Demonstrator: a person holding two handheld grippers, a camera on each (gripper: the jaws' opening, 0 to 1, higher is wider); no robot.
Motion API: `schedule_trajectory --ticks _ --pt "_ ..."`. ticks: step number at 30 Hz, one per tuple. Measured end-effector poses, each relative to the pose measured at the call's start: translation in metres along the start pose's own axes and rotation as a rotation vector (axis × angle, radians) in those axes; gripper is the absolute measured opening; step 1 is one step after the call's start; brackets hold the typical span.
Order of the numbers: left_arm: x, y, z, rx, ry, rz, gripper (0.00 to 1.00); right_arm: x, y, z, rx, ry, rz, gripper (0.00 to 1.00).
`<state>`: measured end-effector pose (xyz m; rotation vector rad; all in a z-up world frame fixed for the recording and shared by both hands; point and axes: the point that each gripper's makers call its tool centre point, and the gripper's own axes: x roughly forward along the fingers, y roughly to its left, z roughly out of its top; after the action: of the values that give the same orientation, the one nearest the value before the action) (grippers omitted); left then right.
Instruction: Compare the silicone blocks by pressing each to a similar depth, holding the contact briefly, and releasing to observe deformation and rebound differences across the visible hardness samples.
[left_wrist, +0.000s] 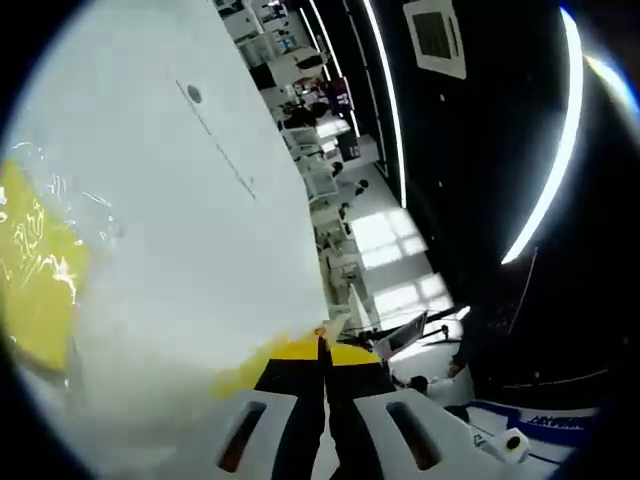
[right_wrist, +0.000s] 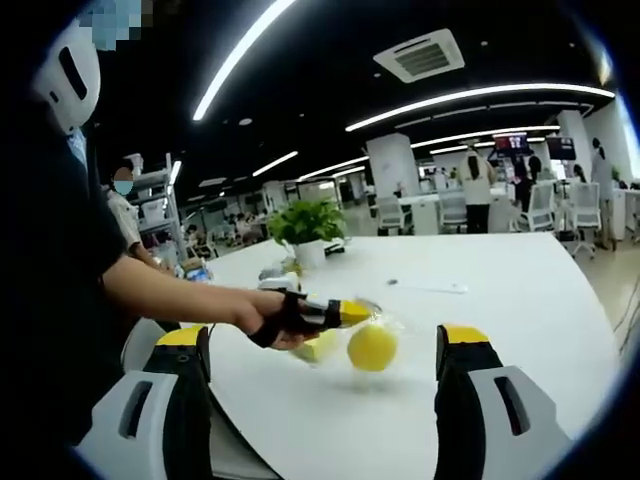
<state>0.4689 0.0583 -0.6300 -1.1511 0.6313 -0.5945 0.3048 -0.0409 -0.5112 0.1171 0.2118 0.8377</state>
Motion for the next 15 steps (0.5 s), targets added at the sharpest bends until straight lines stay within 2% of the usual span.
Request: schedule_trajectory --ticks 1,2,3,7,10,13,15 --pt "0.001 0.005 -0.001 0.047 0.019 0.018 0.00 0.000 -0.001 0.000 0.002 0.000 -0.002 0.88" --pt "0.002 0.010 0.002 0.105 0.012 0.045 0.00 -0.001 -0.001 0.000 0.012 -0.001 -0.002 0.88" --pt "0.002 0.017 0.006 0.119 0.004 0.082 0.00 -0.002 -0.001 0.000 0.016 -0.002 -0.002 0.88" --pt "0.003 0.034 0.014 0.088 -0.052 0.141 0.00 -0.005 -0.003 -0.006 0.013 0.023 -0.015 0.88" --pt "0.005 0.043 0.013 0.101 -0.061 0.174 0.00 -0.005 -0.001 -0.007 0.022 0.023 -0.010 0.87" --pt "0.007 0.052 0.012 0.088 -0.061 0.205 0.00 -0.005 0.005 0.006 0.066 -0.047 0.007 0.86" --pt "0.009 0.056 0.015 0.094 -0.061 0.212 0.00 -0.005 0.006 0.009 0.062 -0.056 0.002 0.86"
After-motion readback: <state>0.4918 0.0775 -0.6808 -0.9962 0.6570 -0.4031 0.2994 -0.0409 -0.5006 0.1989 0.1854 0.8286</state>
